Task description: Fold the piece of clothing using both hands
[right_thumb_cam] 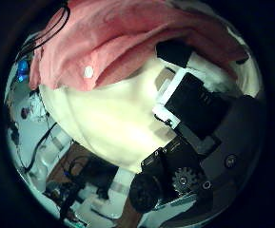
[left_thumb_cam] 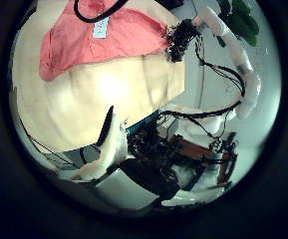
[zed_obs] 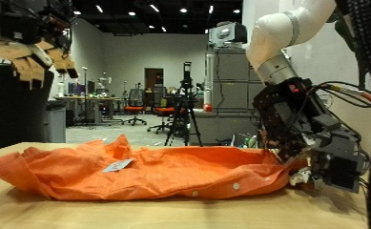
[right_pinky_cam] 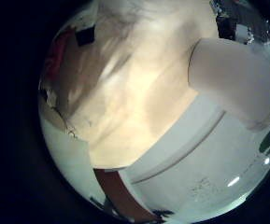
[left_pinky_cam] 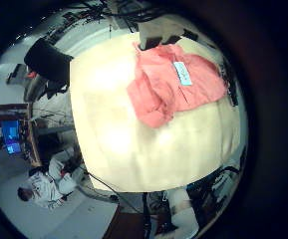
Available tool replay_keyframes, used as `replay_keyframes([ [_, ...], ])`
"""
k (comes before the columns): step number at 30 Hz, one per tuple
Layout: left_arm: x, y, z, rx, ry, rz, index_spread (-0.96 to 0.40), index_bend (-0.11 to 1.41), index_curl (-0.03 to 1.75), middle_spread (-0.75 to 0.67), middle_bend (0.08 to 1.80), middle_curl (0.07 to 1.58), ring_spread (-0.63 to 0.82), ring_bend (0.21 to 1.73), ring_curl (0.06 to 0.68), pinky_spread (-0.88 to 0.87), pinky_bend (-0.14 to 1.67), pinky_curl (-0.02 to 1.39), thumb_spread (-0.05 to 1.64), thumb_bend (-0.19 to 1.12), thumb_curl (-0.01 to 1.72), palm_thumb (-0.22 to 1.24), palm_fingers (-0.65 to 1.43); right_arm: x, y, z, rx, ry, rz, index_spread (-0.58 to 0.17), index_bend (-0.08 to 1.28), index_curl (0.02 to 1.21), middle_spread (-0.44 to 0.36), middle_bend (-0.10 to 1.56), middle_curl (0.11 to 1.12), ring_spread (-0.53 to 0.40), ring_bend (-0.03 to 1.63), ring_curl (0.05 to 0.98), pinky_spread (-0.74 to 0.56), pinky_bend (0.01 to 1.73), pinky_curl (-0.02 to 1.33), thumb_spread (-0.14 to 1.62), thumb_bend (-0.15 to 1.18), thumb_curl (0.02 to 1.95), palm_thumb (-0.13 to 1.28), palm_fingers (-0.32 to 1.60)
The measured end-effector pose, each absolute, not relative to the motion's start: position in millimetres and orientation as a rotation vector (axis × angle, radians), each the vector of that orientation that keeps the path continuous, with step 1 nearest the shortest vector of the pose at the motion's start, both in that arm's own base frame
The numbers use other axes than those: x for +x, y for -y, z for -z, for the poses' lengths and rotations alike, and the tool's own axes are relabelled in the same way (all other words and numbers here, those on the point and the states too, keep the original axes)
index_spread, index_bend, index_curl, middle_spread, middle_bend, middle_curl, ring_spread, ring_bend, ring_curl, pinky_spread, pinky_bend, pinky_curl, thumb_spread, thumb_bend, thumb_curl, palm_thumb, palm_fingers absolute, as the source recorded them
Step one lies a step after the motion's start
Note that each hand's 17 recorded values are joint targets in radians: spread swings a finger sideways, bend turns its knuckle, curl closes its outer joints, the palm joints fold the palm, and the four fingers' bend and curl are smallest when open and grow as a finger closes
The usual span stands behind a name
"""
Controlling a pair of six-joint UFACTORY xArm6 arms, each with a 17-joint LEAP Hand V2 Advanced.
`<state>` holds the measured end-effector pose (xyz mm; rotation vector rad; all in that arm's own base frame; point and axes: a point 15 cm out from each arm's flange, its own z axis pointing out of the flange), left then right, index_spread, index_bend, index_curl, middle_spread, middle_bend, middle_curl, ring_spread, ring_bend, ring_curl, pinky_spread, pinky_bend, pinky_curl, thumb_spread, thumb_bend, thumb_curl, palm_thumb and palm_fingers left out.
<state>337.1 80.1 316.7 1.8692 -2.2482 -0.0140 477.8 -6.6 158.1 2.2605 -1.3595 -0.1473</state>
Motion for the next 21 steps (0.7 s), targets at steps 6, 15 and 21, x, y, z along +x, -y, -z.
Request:
replay_keyframes([
  [6,331.5,-94.5,-314.4,1.887,2.232,0.028,0.19,0.16,0.29,0.38,0.19,0.31,0.61,0.38,0.220,0.52,0.29,0.32,1.21,-0.02,0.30,0.46,0.00,451.9,15.5,-181.3,2.266,1.383,0.132,-0.257,1.05,0.80,-0.153,1.23,0.84,-0.235,1.29,0.692,-0.29,1.22,0.76,1.07,0.10,0.66,1.19,1.11],
  [15,313.5,-126.2,-312.4,1.922,2.182,0.026,0.19,0.16,0.29,0.38,0.19,0.31,0.61,0.38,0.221,0.52,0.29,0.32,1.22,-0.02,0.30,0.46,0.00,436.8,44.0,-251.6,2.278,1.472,0.033,-0.241,1.07,0.83,-0.140,1.28,0.85,-0.225,1.33,0.724,-0.26,1.21,0.86,1.12,0.08,0.73,1.18,1.07],
  [21,303.6,-149.5,-310.9,1.959,2.150,0.026,0.19,0.16,0.29,0.38,0.19,0.31,0.61,0.38,0.221,0.52,0.29,0.32,1.22,-0.01,0.30,0.47,0.00,430.0,34.1,-296.8,2.298,1.504,-0.031,-0.238,1.07,0.84,-0.135,1.29,0.85,-0.224,1.33,0.736,-0.25,1.18,0.92,1.13,0.07,0.77,1.17,1.06],
])
